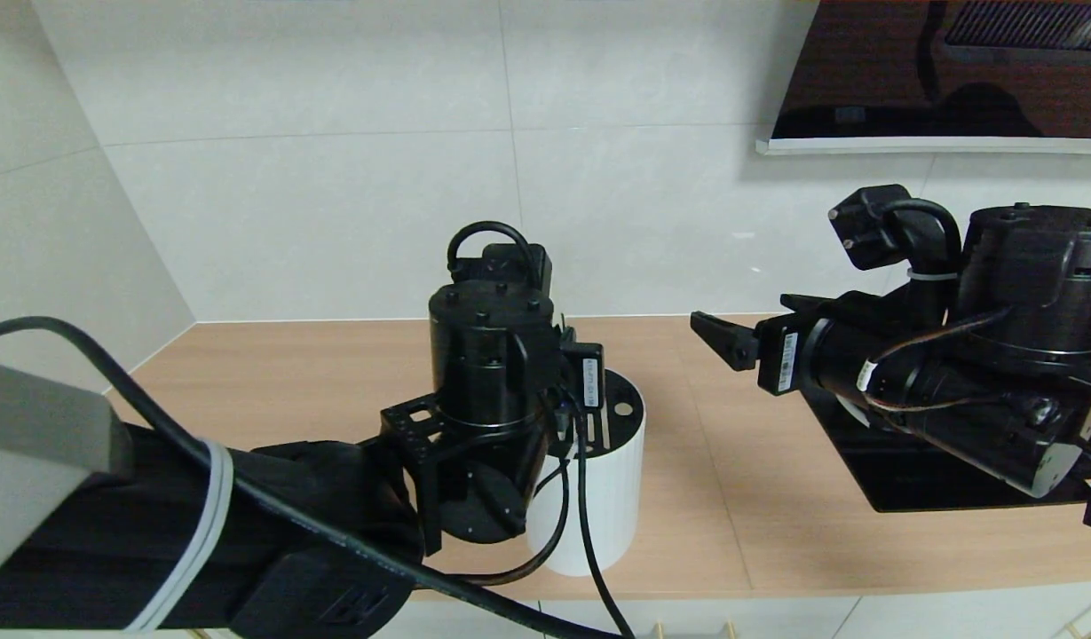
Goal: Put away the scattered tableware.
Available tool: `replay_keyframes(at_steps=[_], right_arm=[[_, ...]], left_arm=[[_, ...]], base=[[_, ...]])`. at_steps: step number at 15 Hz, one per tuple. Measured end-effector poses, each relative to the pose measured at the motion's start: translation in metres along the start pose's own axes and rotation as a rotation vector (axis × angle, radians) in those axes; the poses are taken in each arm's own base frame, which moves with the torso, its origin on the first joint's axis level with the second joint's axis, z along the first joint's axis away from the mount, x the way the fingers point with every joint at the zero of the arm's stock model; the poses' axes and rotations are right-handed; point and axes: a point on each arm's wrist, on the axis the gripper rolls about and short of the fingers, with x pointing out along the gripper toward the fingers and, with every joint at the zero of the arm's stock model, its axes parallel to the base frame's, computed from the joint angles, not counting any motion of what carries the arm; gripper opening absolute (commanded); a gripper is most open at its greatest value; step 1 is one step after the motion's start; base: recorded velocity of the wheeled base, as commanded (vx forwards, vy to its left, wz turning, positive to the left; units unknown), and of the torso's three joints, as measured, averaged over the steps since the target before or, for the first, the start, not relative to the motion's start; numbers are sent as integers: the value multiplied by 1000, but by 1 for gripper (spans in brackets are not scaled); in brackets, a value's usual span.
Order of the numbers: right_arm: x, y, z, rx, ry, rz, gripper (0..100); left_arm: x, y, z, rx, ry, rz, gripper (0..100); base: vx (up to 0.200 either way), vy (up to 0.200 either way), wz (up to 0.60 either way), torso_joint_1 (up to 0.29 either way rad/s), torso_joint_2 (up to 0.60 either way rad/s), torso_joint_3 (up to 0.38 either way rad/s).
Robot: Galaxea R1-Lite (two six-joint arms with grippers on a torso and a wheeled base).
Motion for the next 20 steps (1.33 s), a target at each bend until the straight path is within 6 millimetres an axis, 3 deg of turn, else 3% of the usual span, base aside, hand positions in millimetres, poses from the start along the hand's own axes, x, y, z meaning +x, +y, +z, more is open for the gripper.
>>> replay_keyframes(at_steps=[6,13,14,20], right_arm=[[0,1,0,-1,3,2,100],[0,1,-1,-1,5,1,100],[0,1,-1,-2,6,1,100],[0,1,-1,-1,5,1,100]], left_arm=[[10,-3,-25,35,56,26,0],[11,-3,-29,41,62,29,0],[11,-3,-29,41,62,30,100],[11,-3,-27,37,57,33,100]], base=[[0,0,0,0,0,0],[0,0,0,0,0,0],[0,0,0,0,0,0],[0,0,0,0,0,0]])
